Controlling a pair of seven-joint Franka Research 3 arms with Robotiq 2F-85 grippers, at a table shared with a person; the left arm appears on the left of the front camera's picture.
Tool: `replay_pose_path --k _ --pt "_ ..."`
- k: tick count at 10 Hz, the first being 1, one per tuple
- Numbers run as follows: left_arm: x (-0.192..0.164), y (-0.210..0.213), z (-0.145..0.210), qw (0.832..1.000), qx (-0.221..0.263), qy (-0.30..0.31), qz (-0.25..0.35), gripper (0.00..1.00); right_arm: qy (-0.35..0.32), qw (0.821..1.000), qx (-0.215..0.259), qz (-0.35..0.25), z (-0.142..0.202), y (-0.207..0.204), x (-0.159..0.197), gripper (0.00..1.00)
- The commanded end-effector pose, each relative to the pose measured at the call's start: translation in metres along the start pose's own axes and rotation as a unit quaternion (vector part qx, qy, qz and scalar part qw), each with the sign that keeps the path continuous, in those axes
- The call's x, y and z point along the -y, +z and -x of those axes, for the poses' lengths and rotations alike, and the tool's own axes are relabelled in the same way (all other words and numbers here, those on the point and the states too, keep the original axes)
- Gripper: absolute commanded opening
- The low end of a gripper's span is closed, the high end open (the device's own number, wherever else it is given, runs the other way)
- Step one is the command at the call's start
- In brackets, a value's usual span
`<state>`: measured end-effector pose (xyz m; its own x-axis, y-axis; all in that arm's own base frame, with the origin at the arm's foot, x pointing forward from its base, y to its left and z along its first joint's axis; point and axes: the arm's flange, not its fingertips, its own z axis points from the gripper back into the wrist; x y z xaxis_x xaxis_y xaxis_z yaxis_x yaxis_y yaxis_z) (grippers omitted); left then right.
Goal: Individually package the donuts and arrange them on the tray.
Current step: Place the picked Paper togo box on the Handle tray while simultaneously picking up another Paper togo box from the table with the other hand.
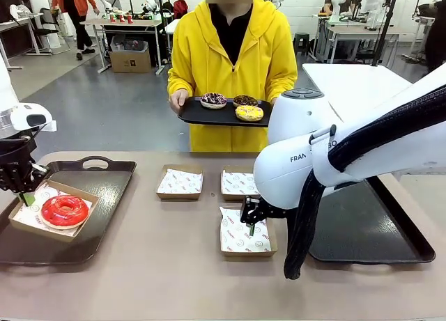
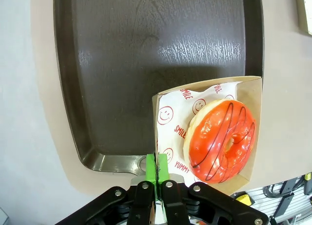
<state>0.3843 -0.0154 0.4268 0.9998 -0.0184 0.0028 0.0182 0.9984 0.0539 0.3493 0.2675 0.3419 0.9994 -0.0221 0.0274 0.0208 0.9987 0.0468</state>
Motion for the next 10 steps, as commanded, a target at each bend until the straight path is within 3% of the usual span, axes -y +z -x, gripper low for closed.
replay_pose_path --k 1,10 --pt "0.001 -0.009 -0.001 1.000 0.004 0.016 -0.009 0.01 -0.006 1.000 0.009 0.002 -0.001 -0.003 0.002 1.00" --pt "0.007 -0.057 0.001 0.999 -0.008 0.045 0.025 0.01 -0.017 1.000 0.003 0.004 -0.011 -0.021 0.003 1.00"
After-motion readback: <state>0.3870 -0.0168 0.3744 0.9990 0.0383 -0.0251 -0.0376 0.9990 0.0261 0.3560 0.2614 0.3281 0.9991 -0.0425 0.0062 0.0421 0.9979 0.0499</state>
